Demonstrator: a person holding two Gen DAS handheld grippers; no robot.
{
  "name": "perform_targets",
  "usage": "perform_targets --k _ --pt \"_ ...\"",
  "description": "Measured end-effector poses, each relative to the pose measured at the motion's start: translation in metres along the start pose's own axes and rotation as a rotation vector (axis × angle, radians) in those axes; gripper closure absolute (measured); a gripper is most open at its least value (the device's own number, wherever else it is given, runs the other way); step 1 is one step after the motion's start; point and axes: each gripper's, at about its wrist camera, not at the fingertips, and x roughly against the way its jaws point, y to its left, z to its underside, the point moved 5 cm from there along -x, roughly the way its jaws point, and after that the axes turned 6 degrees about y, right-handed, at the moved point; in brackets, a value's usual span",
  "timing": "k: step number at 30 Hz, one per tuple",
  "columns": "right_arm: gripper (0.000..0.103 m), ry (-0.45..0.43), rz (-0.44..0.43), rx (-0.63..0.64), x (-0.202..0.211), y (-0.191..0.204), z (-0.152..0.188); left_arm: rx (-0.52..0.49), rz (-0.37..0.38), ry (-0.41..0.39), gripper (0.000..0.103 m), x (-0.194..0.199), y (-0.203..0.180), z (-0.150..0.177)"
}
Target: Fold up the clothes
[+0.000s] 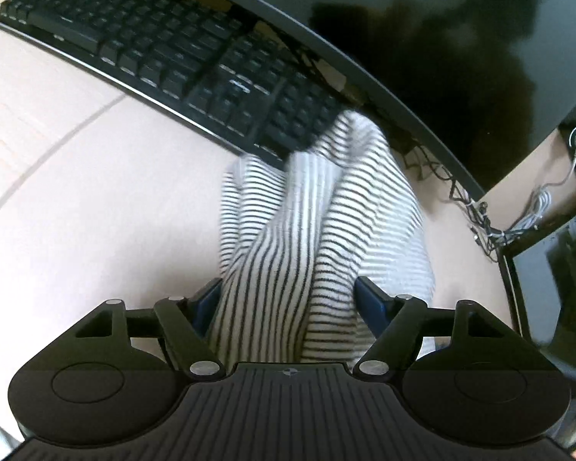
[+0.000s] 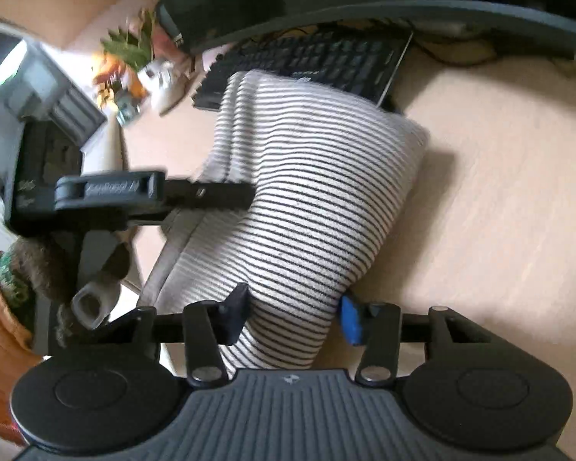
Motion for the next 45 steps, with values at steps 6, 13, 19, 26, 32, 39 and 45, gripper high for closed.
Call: perform_targets --k 6,13,19,26,32,39,45 --pt "0.056 -0.007 0.169 0.188 0.011 -0.025 -0.029 -0.064 -0.01 -0.027 0.023 -0.023 -0.034 -0.008" --pt "0.05 -0.035 0.266 0.251 0.013 -0.014 -0.022 -0.186 0.039 -0.126 0.028 0.001 -0.071 -0.043" --pt "0.045 -0.064 0.351 0.306 0.015 -0.002 -0.014 -0.254 0.049 -0.173 0.036 0.004 -0.089 -0.069" --pt "0.018 -0.086 0.345 0.341 0.001 0.016 -0.009 -0.195 0.0 -0.1 0.048 -0.034 -0.054 -0.071" --pt "0.01 -0.104 0.34 0.371 -0.012 0.032 -0.004 -0.221 0.028 -0.087 0.048 -0.036 -0.05 -0.069" --pt "0.0 -0.096 0.414 0.384 -0.018 0.03 -0.006 -0.228 0.073 -0.1 0.048 -0.035 -0.045 -0.065" --pt "0.0 -0.136 0.399 0.308 -0.006 0.028 -0.004 -0.146 0.172 -0.188 0.027 -0.004 -0.041 -0.055"
